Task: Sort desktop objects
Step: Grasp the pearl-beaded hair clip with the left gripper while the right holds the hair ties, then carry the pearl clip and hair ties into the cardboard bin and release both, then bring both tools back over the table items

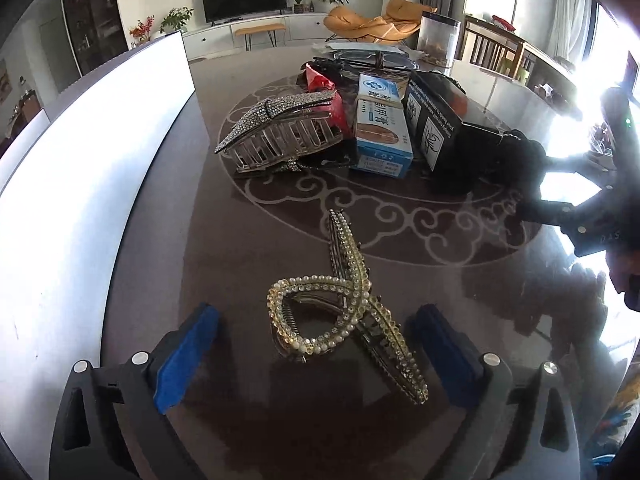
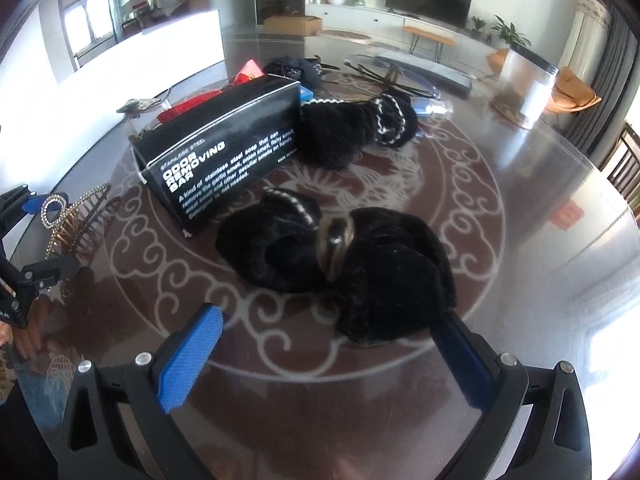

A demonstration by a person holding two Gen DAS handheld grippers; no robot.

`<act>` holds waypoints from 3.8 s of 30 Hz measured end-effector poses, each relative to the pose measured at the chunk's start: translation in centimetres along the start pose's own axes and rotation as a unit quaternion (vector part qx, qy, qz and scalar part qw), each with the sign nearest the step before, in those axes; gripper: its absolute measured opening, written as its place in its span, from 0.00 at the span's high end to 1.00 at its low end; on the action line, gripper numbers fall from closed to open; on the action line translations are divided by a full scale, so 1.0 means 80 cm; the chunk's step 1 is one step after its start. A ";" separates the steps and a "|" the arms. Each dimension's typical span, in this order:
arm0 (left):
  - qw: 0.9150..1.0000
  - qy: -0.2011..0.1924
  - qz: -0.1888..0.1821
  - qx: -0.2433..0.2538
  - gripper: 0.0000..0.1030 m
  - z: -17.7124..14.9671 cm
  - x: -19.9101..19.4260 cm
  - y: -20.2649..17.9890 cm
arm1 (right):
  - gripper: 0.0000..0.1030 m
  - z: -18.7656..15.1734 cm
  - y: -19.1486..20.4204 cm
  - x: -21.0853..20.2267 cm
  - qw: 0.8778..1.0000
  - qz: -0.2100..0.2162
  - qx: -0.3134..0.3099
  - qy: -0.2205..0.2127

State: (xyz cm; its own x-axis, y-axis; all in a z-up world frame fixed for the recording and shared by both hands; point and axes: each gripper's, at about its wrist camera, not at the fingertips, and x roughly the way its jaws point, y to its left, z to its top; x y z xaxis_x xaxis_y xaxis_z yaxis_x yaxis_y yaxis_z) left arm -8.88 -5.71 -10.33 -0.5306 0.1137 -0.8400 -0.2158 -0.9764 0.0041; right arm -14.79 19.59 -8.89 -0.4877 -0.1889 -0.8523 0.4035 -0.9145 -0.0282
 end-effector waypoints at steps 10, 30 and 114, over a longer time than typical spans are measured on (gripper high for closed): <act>1.000 -0.020 -0.005 0.007 0.53 -0.008 -0.014 0.010 | 0.19 -0.028 0.023 -0.055 0.992 0.123 0.003 0.033; 0.999 -0.007 -0.031 0.009 0.55 0.006 -0.016 0.006 | 0.67 -0.001 0.037 -0.048 0.996 0.081 -0.037 0.020; 0.991 -0.092 -0.095 -0.033 0.00 0.016 -0.183 0.037 | 0.00 -0.045 0.032 -0.053 0.994 -0.097 0.034 -0.045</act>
State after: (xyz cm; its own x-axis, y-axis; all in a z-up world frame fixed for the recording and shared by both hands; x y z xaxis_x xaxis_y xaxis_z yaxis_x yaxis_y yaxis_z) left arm -2.79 -10.06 2.70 -0.6277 0.3214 -0.7090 -0.2755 -0.9436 -0.1839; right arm -8.91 19.32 -7.20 -0.6201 -0.0344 -0.7838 0.2428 -0.9584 -0.1500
